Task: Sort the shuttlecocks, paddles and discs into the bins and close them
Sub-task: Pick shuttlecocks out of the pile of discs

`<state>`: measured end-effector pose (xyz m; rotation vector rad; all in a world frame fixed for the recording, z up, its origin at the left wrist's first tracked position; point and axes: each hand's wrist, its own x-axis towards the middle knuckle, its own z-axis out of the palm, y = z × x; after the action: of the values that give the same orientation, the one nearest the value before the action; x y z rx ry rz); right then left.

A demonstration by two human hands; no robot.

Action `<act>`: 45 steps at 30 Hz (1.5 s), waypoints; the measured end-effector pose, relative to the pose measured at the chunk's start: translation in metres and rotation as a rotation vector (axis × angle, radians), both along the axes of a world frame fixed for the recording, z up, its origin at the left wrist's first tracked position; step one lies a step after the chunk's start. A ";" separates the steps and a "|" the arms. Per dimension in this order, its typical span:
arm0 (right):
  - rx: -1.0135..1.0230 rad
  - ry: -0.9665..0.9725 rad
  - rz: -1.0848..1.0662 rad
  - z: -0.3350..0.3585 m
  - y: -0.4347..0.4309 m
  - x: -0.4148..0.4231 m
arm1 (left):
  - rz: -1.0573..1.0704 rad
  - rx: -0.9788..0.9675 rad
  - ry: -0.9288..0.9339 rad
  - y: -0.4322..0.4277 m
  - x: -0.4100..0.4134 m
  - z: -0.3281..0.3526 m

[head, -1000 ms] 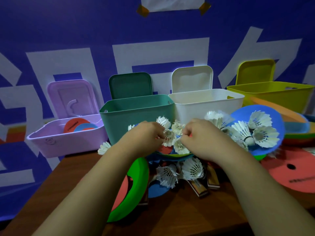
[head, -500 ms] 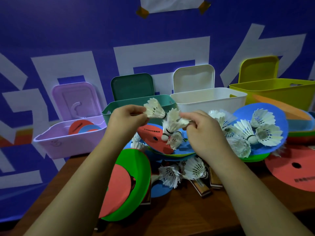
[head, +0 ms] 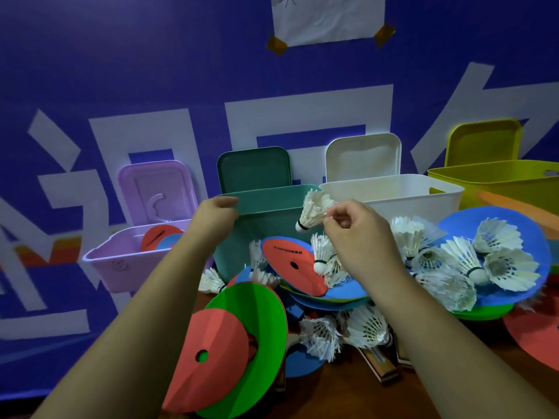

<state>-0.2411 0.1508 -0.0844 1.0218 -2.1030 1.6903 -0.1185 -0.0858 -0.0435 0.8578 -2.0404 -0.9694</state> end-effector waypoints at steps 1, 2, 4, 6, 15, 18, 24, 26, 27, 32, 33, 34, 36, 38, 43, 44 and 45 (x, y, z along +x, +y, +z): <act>0.000 0.006 0.002 0.004 -0.003 -0.003 | -0.019 -0.047 -0.055 0.000 0.003 -0.002; 0.001 0.016 0.003 0.009 -0.007 -0.006 | -0.044 -0.088 -0.113 0.000 0.004 -0.004; 0.007 0.037 -0.006 0.020 -0.018 -0.015 | -0.099 -0.147 -0.217 -0.002 0.004 -0.008; 0.038 0.052 -0.034 0.033 -0.034 -0.024 | -0.132 -0.217 -0.310 -0.005 0.005 -0.010; 0.157 0.059 -0.134 0.074 -0.102 -0.054 | -0.188 -0.352 -0.496 -0.024 0.005 -0.003; 0.208 0.087 -0.061 0.078 -0.114 -0.054 | -0.197 -0.402 -0.603 -0.025 0.001 0.001; 0.378 0.113 0.041 0.081 -0.108 -0.040 | -0.252 -0.465 -0.717 -0.012 0.006 0.017; 0.535 0.133 0.088 0.082 -0.101 -0.035 | -0.292 -0.459 -0.715 -0.010 0.011 0.025; 0.595 0.143 0.105 0.084 -0.097 -0.033 | -0.292 -0.487 -0.714 -0.010 0.012 0.028; 0.980 0.301 0.037 0.086 -0.077 -0.038 | -0.273 -0.704 -0.542 -0.011 -0.008 0.022; 1.097 0.344 0.022 0.085 -0.074 -0.039 | -0.280 -0.699 -0.544 -0.012 -0.012 0.019; 1.198 0.365 0.025 0.084 -0.071 -0.041 | -0.290 -0.683 -0.573 -0.013 -0.015 0.015; 1.341 0.345 0.061 0.082 -0.066 -0.043 | -0.313 -0.636 -0.637 -0.017 -0.019 0.008; 1.388 0.307 0.088 0.079 -0.067 -0.045 | -0.318 -0.585 -0.679 -0.020 -0.020 0.004; 1.370 0.244 0.165 0.069 -0.074 -0.047 | -0.327 -0.532 -0.736 -0.025 -0.016 0.000; 1.367 0.255 0.165 0.068 -0.074 -0.047 | -0.323 -0.529 -0.740 -0.026 -0.015 0.000; 1.365 0.273 0.160 0.069 -0.074 -0.046 | -0.319 -0.525 -0.750 -0.026 -0.014 0.000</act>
<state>-0.2871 0.0770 -0.0158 1.5676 -2.8900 -0.1463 -0.1324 -0.1121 -0.0434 0.6628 -2.9504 -0.2039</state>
